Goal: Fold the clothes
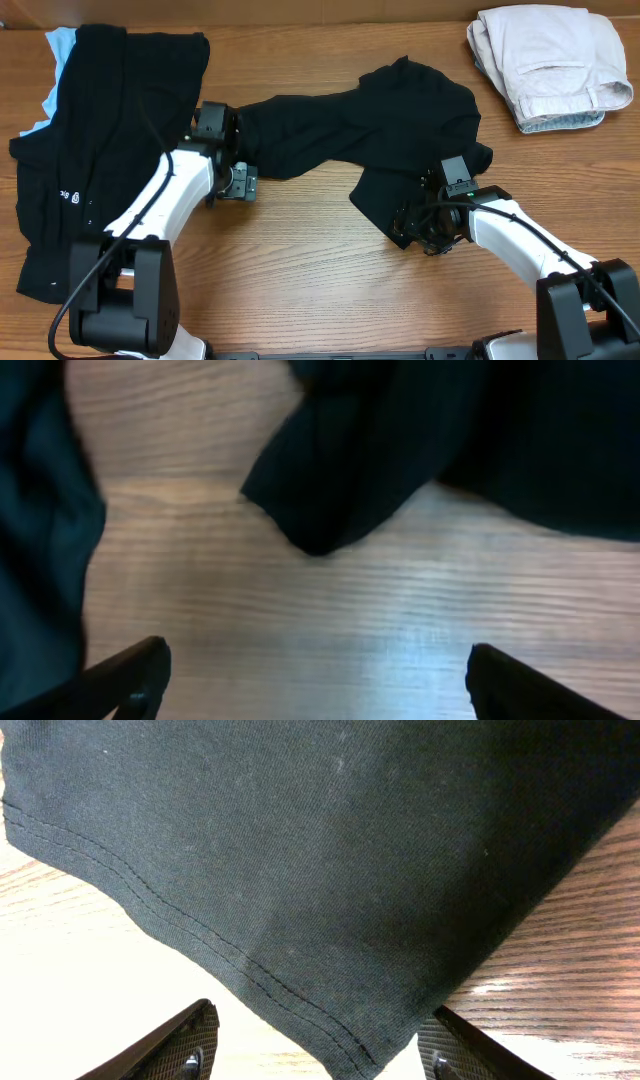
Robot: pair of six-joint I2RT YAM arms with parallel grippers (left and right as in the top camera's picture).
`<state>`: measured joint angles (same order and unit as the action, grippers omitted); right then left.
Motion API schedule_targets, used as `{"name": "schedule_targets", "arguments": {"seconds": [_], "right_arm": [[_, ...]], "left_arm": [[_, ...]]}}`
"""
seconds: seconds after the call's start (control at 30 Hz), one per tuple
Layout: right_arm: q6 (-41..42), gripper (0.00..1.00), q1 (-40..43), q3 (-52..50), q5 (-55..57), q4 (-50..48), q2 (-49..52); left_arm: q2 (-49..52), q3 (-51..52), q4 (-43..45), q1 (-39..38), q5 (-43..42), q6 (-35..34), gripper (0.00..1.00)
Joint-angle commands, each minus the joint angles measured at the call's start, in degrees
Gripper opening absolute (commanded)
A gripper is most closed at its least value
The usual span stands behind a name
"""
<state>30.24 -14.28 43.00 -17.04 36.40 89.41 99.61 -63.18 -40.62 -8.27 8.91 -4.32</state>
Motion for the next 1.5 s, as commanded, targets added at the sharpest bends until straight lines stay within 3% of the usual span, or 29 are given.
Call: {"name": "schedule_targets", "arguments": {"seconds": [0.0, 0.17, 0.3, 0.47, 0.97, 1.03, 1.1, 1.23, 1.37, 1.47], "right_arm": [[0.0, 0.68, -0.1, -0.7, 1.9, 0.2, -0.2], [0.0, 0.68, -0.1, -0.7, 2.0, 0.2, -0.2], [0.0, 0.68, -0.1, -0.7, 2.0, 0.2, -0.2], [0.0, 0.72, -0.1, -0.7, 2.0, 0.0, -0.2], [0.0, 0.73, -0.1, -0.7, 2.0, 0.0, -0.2], [0.0, 0.73, -0.1, -0.7, 2.0, 0.0, -0.2], [0.0, 0.73, -0.1, -0.7, 2.0, 0.0, -0.2], [0.0, 0.73, -0.1, -0.7, 2.0, 0.1, -0.2], [0.0, 0.73, -0.1, -0.7, 2.0, 0.0, -0.2], [-1.1, 0.73, -0.2, -0.7, 2.0, -0.5, -0.2]], "left_arm": [[-0.5, 3.7, 6.2, 0.1, 0.7, 4.8, 0.95], [-0.5, 8.3, 17.5, 0.1, 0.8, 10.9, 0.88], [-0.5, 9.5, 21.7, 0.1, 2.4, 12.9, 0.82], [0.1, 9.7, 23.3, 2.1, 4.1, 12.9, 0.49], [5.9, 9.7, 25.7, 3.4, -4.5, 12.9, 0.49], [5.9, 9.7, 25.7, 3.4, -6.3, 12.9, 0.46], [5.9, 9.7, 25.6, 3.4, -7.1, 12.8, 0.36], [5.9, 9.7, 23.8, 3.4, -7.0, 12.2, 0.04], [5.8, 9.6, 21.1, 3.4, -7.0, 8.7, 0.04], [5.4, 8.4, 16.9, 3.4, -7.2, 1.4, 0.04]]}}
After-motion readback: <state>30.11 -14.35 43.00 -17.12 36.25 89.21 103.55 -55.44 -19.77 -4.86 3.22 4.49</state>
